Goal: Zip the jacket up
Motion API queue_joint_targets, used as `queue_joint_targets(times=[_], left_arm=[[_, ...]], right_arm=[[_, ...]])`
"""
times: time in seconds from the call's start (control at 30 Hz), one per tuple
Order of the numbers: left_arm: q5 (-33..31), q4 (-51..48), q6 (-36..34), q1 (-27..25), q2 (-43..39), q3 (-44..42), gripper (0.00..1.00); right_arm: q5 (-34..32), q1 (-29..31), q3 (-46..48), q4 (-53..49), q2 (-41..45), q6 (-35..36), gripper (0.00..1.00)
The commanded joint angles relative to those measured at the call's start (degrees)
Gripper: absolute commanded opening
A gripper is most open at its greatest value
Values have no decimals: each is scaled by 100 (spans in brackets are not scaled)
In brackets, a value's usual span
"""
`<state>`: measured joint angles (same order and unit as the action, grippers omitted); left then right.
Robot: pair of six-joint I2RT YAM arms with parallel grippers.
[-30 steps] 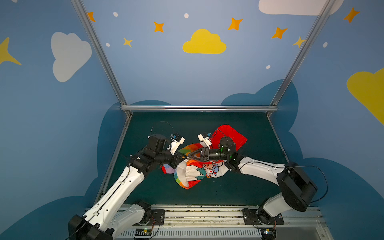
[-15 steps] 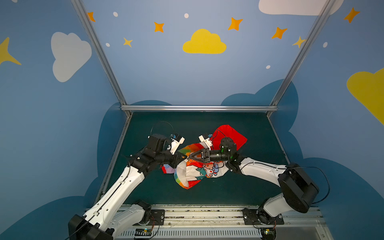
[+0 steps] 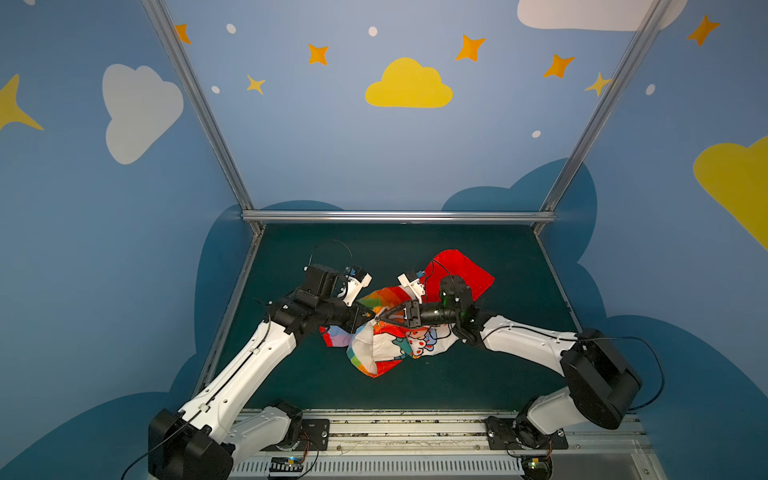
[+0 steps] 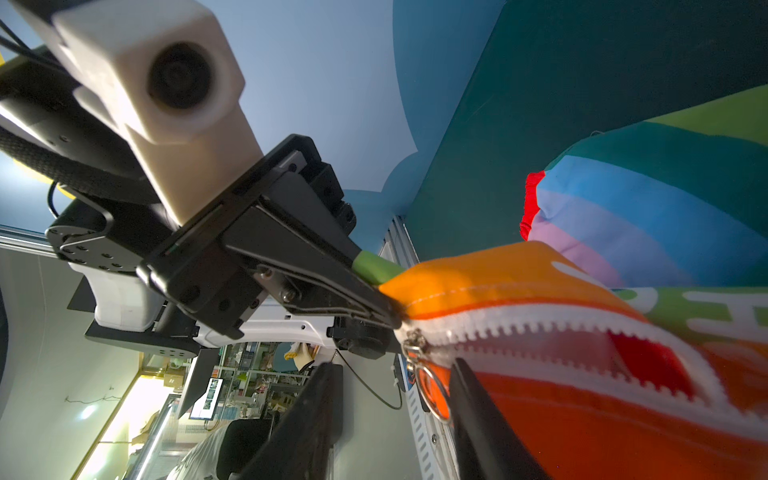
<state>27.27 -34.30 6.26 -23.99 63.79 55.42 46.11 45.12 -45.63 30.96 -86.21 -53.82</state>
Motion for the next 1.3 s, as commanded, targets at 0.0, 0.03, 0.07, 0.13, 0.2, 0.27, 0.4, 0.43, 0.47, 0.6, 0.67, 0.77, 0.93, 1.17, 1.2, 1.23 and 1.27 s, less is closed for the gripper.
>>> queue_joint_targets(times=[0.0, 0.03, 0.07, 0.13, 0.2, 0.27, 0.4, 0.43, 0.47, 0.6, 0.67, 0.77, 0.93, 1.17, 1.2, 1.23, 1.27], left_arm=[[50, -94, 37, 26, -12, 162, 3], [57, -102, 52, 26, -15, 170, 3], [76, -114, 62, 30, -7, 178, 3], [95, -125, 86, 35, 2, 199, 3], [112, -146, 103, 41, 19, 222, 3], [120, -172, 121, 45, 37, 254, 3], [132, -189, 143, 61, 66, 277, 3], [141, -186, 147, 61, 72, 272, 3], [139, -190, 146, 61, 77, 268, 3], [142, -199, 165, 68, 107, 268, 3], [134, -208, 178, 68, 110, 276, 3], [163, -218, 196, 74, 146, 303, 3], [217, -277, 256, 86, 211, 379, 3], [308, -401, 341, 104, 340, 499, 3], [308, -410, 357, 109, 353, 511, 3], [312, -411, 358, 105, 360, 512, 3], [314, -413, 363, 105, 362, 521, 3]], right_arm=[[47, 8, 19, -122, 144, 122, 42], [48, 9, 21, -125, 136, 138, 41], [47, 10, 26, -138, 134, 144, 41], [59, 14, 27, -167, 108, 162, 40], [65, 14, 39, -169, 92, 162, 39], [65, 14, 47, -161, 78, 162, 37], [74, 17, 41, -169, 43, 111, 30], [78, 20, 40, -144, 33, 92, 29], [92, 23, 49, -99, 24, 59, 29], [127, 24, 58, 59, -6, -24, 29], [152, 31, 61, 56, -18, -15, 29], [153, 32, 49, -20, -39, 63, 30], [144, 40, -18, -204, -87, 214, 31], [198, 40, -48, -165, -210, 232, 32], [201, 38, -59, -165, -233, 253, 32], [218, 39, -77, -161, -253, 256, 33], [244, 38, -95, -137, -281, 251, 33]])
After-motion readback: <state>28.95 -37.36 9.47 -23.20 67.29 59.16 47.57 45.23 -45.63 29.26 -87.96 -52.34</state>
